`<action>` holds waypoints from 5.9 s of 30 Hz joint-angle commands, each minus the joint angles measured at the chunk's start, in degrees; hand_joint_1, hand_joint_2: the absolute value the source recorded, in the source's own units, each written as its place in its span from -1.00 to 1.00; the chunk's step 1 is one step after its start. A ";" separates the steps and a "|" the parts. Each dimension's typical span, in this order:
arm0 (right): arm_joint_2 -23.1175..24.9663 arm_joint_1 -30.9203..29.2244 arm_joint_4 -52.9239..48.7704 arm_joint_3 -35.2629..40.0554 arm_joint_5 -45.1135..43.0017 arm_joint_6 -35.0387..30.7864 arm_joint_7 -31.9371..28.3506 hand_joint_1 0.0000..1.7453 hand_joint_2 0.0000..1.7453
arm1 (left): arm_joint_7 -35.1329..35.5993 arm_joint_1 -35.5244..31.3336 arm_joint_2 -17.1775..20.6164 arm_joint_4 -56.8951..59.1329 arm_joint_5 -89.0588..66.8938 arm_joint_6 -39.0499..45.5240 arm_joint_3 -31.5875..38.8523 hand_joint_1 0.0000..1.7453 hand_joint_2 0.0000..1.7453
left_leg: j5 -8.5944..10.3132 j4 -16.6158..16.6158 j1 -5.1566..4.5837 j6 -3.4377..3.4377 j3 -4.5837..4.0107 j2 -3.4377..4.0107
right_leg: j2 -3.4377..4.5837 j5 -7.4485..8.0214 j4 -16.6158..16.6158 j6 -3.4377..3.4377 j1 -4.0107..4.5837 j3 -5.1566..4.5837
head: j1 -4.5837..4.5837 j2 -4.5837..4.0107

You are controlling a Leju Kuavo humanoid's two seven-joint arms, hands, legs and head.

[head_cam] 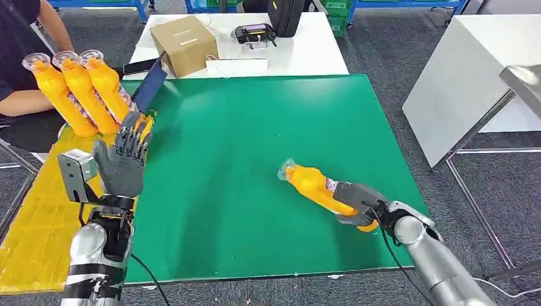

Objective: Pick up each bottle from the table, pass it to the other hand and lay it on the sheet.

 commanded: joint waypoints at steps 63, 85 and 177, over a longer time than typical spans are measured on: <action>18.24 1.56 -33.19 27.48 15.76 -12.25 -2.48 1.00 1.00 | 1.53 9.10 -1.77 -15.59 3.36 -1.53 -16.90 -1.00 1.00 | 0.34 -0.03 -0.10 -0.11 -1.31 -0.68 | -0.20 -0.09 0.26 -0.10 -0.17 -1.23 | -0.02 0.00; 17.64 3.19 -34.20 24.87 16.42 -11.66 -2.56 1.00 1.00 | -0.25 10.57 -1.38 -17.18 2.40 -3.66 -16.57 1.00 1.00 | 0.40 -0.03 -0.12 -0.09 -1.53 -0.59 | -0.32 -0.02 0.26 -0.05 -0.16 -1.45 | -0.02 0.00; 3.90 10.42 -41.60 -2.37 10.51 -12.22 -4.27 -1.00 -1.00 | -17.92 -9.34 26.66 23.32 -59.26 15.63 -14.82 -1.00 -1.00 | 0.43 -0.12 -0.13 -0.05 -1.40 -0.62 | -0.21 -0.02 0.19 -0.06 -0.19 -1.30 | -0.02 0.00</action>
